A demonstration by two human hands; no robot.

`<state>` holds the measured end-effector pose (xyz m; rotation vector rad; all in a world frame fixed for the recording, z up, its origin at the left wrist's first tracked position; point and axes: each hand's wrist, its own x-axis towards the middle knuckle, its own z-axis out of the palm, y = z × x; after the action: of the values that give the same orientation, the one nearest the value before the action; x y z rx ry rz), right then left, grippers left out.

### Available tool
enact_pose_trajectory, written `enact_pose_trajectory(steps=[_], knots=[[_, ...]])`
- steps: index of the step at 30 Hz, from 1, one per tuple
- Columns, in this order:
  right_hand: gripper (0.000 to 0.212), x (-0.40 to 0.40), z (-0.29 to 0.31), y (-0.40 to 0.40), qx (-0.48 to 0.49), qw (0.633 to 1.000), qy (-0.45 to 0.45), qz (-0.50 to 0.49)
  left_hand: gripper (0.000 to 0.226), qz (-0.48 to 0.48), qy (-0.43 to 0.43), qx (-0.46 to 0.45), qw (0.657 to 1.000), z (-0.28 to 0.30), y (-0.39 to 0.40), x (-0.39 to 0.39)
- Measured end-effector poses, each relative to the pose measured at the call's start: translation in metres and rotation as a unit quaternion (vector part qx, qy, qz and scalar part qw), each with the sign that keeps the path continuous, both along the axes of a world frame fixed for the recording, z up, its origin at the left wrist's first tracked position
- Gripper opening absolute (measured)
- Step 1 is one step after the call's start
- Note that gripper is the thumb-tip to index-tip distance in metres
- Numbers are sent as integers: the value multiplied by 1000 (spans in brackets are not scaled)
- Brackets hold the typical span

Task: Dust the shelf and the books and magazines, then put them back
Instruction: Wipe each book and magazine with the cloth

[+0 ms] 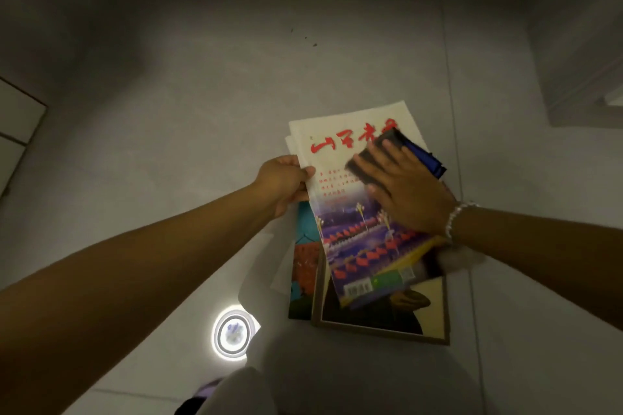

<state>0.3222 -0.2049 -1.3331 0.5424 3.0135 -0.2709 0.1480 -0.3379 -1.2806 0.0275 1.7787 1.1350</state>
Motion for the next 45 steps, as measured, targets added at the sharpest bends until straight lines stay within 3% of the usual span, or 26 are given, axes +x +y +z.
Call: enact_pose_trajectory(steps=[3, 8, 14, 18, 20, 22, 25, 28, 29, 32, 34, 42, 44, 45], knots=[[55, -3, -3, -21, 1, 1000, 1, -23, 12, -1, 4, 3, 1000, -1, 5, -3], [50, 20, -7, -39, 21, 985, -17, 170, 18, -43, 10, 12, 999, -3, -4, -1], [50, 38, -7, -58, 39, 996, -2, 84, 20, -18, 51, -14, 998, -4, -2, 8], [50, 53, -5, -69, 56, 964, -20, 258, 22, -18, 62, -14, 998, -5, -2, 9], [51, 57, -2, -55, 65, 954, -29, 292, 24, -20, 61, -9, 998, -5, -3, 9], [50, 61, -2, -37, 66, 970, -31, 233, 25, -8, 47, -4, 999, -4, -3, 8], [50, 64, -5, -19, 45, 997, -10, 65, 32, 20, 31, -7, 999, -5, -2, 10], [52, 58, -12, -39, 33, 997, 18, -69, 32, 34, 42, -10, 999, -6, -2, 13], [51, 57, -13, -53, 39, 997, 20, -64, 31, 34, 46, -9, 998, -6, -2, 14], [49, 65, -13, -82, 49, 993, 18, 101, 30, 26, 52, -9, 998, -6, -2, 15], [48, 69, -12, -73, 56, 987, 18, 151, 31, 19, 53, -14, 998, -4, -2, 14], [56, 61, -13, -19, -17, 991, 41, -127, 30, 22, 58, -40, 997, 0, -2, 9], [58, 55, -10, -30, -21, 990, 42, -131, 29, 20, 64, -44, 997, 1, -3, 6], [56, 56, -11, -39, -8, 995, 38, -87, 28, 17, 66, -46, 997, 2, -5, 5]])
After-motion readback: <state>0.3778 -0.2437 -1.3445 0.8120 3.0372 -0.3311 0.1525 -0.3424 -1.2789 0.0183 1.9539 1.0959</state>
